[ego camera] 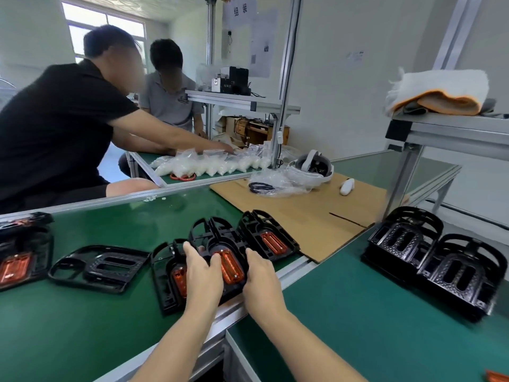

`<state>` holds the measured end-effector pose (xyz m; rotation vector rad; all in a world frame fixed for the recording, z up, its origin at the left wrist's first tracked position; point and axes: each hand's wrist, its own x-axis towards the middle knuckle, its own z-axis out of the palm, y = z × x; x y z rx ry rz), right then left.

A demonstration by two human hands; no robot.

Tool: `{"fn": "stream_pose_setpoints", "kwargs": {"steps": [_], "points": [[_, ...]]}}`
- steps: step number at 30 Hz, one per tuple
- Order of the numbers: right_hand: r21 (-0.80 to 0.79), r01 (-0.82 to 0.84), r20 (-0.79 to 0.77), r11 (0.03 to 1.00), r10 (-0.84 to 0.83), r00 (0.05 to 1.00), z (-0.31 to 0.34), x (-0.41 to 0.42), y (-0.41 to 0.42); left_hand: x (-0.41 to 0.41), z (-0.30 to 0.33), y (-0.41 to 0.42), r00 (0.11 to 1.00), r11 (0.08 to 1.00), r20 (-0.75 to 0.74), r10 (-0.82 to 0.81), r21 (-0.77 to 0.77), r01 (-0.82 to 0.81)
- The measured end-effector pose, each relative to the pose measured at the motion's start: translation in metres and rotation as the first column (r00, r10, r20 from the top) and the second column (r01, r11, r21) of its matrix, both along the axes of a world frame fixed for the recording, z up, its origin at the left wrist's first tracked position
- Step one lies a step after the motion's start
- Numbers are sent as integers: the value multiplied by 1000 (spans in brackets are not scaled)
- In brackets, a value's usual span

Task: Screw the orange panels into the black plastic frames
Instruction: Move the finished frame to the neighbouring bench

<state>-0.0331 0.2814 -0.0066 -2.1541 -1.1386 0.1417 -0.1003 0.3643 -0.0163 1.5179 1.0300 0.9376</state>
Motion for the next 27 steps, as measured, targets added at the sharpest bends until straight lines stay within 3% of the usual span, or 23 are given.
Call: {"fn": "stream_pose_setpoints", "kwargs": {"steps": [14, 27], "points": [[-80, 88, 159, 993, -75, 984, 13, 23, 29, 41, 3, 27, 980, 992, -193, 57, 121, -34], [-238, 52, 302, 970, 23, 953, -3, 32, 42, 62, -10, 41, 889, 961, -407, 210, 252, -111]]}}
